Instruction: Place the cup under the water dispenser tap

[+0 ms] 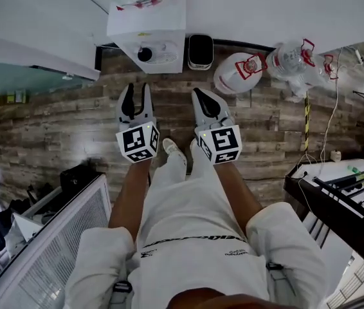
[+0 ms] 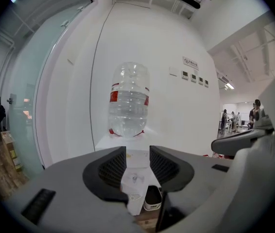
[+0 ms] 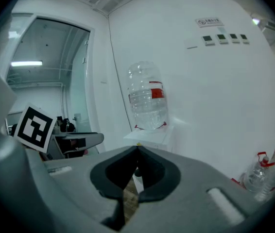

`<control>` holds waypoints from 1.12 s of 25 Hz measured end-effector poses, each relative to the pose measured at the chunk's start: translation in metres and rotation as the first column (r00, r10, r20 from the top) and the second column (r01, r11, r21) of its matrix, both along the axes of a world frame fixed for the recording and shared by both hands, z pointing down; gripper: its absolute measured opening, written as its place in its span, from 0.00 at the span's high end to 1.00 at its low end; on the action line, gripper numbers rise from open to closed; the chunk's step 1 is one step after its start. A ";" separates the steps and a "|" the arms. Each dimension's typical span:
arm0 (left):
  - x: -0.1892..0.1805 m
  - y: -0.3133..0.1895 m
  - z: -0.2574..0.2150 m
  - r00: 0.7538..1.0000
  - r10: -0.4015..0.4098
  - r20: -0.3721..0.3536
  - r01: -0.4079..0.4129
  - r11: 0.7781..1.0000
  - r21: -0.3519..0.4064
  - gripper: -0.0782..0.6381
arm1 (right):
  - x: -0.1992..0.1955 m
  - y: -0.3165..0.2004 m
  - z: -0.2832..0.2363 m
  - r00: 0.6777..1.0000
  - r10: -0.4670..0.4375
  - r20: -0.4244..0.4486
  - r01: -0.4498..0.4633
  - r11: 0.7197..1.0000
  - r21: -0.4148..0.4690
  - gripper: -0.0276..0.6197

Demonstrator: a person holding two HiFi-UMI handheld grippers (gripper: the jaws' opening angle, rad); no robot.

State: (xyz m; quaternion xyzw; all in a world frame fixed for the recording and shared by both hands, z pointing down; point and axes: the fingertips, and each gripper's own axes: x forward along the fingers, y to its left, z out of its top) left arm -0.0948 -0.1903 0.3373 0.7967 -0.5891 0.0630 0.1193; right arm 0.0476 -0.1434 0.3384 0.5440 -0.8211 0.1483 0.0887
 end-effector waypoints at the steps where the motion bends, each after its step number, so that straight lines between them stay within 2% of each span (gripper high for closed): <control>1: 0.001 0.004 -0.010 1.000 0.004 0.002 -0.004 1.000 0.005 0.69 | -0.001 0.002 -0.008 1.000 0.001 0.012 -0.001 1.000 0.001 0.96; 6: -0.002 0.025 -0.053 1.000 -0.003 0.022 0.002 1.000 0.018 0.76 | -0.001 0.018 -0.052 0.999 -0.005 0.052 0.003 0.999 0.039 0.96; 14: 0.009 0.050 -0.092 1.000 0.015 0.001 -0.015 1.000 0.023 0.89 | 0.012 0.028 -0.094 0.998 0.016 0.066 -0.022 0.996 0.087 0.96; 19: 0.012 0.060 -0.105 0.997 0.053 0.048 -0.055 0.998 0.031 0.89 | 0.004 0.034 -0.108 0.998 -0.005 0.064 -0.002 0.995 0.101 0.96; 28: 0.032 0.062 -0.129 0.997 0.060 0.049 -0.064 0.994 0.087 0.89 | -0.001 0.022 -0.129 0.996 -0.078 0.052 0.071 0.988 0.134 0.96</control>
